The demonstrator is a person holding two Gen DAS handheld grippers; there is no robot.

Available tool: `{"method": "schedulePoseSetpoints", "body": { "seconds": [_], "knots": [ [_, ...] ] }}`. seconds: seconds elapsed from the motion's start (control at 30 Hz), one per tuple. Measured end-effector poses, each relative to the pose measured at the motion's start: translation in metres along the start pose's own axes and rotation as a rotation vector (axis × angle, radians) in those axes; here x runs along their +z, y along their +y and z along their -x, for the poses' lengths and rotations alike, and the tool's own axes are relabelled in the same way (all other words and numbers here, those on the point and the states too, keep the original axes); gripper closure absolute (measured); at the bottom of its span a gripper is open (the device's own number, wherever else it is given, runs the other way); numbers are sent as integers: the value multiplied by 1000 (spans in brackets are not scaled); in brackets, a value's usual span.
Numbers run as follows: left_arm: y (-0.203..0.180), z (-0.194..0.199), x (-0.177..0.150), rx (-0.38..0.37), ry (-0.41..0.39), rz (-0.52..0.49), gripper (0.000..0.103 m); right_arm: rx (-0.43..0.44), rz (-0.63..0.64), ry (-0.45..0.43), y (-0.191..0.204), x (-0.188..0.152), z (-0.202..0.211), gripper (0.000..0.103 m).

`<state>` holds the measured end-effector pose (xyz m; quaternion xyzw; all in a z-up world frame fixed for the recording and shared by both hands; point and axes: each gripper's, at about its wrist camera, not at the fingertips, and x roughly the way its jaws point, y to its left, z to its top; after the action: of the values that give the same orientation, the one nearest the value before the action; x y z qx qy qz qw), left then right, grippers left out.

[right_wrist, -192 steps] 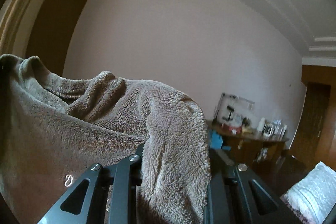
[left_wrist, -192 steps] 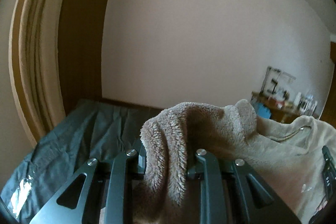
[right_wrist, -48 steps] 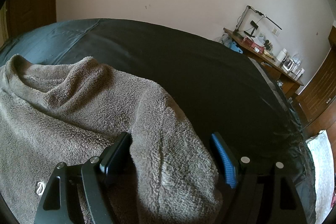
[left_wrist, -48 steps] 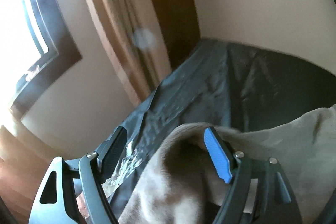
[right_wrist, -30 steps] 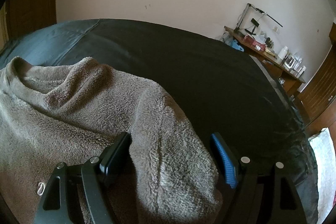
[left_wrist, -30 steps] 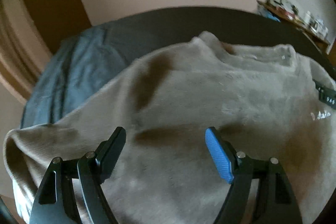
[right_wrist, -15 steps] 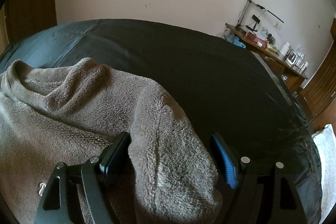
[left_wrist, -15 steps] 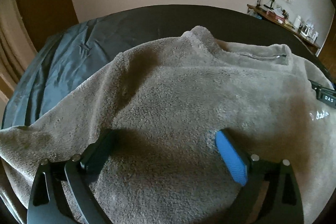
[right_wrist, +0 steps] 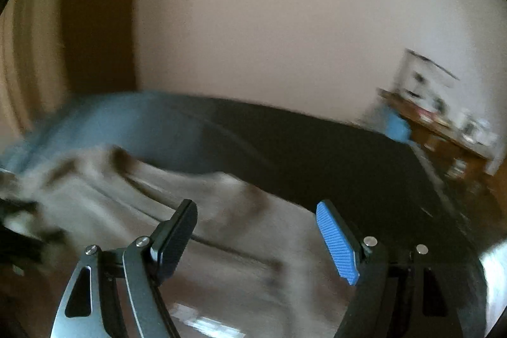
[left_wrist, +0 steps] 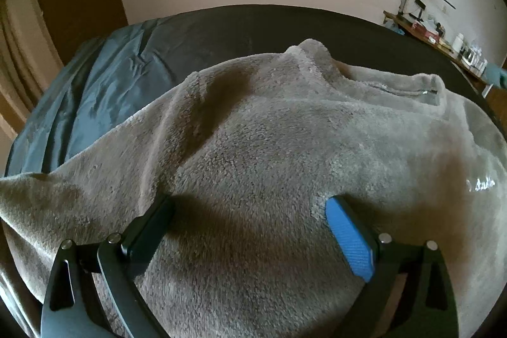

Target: Fold clothes

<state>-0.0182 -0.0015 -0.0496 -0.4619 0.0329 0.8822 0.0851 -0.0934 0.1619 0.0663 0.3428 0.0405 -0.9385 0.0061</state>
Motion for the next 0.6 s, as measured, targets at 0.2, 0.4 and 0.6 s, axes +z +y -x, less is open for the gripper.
{"method": "schedulePoseSetpoints", "body": {
  "seconds": [0.2, 0.4, 0.6],
  "knots": [
    [18, 1, 1, -11, 14, 73, 5, 195, 110, 171, 75, 27, -65, 23],
    [25, 3, 0, -26, 18, 111, 5, 392, 119, 267, 119, 35, -111, 24],
    [25, 4, -1, -18, 23, 112, 5, 279, 159, 331, 136, 43, -154, 54]
  ]
}}
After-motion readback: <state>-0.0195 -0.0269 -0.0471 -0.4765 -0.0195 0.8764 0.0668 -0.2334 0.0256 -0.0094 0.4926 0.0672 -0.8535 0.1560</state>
